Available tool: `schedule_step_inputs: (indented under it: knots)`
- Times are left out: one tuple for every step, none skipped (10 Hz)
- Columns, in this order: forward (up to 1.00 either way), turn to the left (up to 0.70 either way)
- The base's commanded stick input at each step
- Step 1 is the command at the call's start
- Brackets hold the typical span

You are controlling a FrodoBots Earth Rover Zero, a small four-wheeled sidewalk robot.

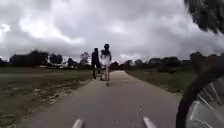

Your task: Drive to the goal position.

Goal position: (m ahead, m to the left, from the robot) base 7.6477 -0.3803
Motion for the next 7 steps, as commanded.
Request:
schedule_step_inputs:
  knots:
    - [0.7,0.0]
    - [0.7,0.0]
    - [0.7,0.0]
    - [0.7,0.0]
    - [0.7,0.0]
    - [0.7,0.0]
    - [0.7,0.0]
